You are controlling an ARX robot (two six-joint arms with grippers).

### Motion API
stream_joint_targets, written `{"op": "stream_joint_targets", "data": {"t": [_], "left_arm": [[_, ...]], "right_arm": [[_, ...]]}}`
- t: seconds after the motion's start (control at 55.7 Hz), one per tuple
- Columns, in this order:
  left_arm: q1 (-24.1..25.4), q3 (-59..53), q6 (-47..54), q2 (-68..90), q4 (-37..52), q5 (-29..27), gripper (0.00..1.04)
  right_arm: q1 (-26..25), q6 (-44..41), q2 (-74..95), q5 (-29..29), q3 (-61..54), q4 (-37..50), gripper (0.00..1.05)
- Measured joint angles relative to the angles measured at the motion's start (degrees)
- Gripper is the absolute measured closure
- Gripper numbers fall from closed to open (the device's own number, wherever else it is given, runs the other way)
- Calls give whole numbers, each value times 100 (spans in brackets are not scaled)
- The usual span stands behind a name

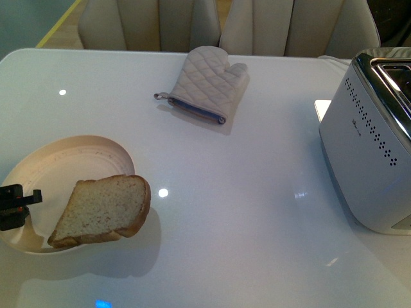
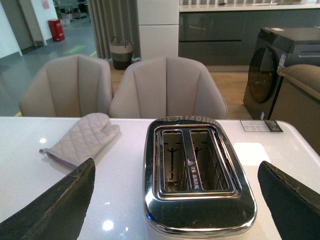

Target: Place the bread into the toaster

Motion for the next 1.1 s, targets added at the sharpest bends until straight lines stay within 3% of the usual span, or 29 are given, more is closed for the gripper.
{"op": "stream_joint_targets", "data": {"t": [0.162,0.251,0.467,0.628,1.095], "left_arm": [[-208,20,-417,-118,-234,-59,94],[-407,24,-627,-179,-293,-63,101],[-1005,61,-1106,-240,-553,-162,101],[-1764,162,-1956,-260,-841,-210,101],[-2739,262,-3058,-249,-970,-227,101]], "right_arm": [[0,0,0,0,0,0,9],[0,0,0,0,0,0,9],[0,0,0,0,0,0,9],[0,0,0,0,0,0,9],[0,0,0,0,0,0,9]]}}
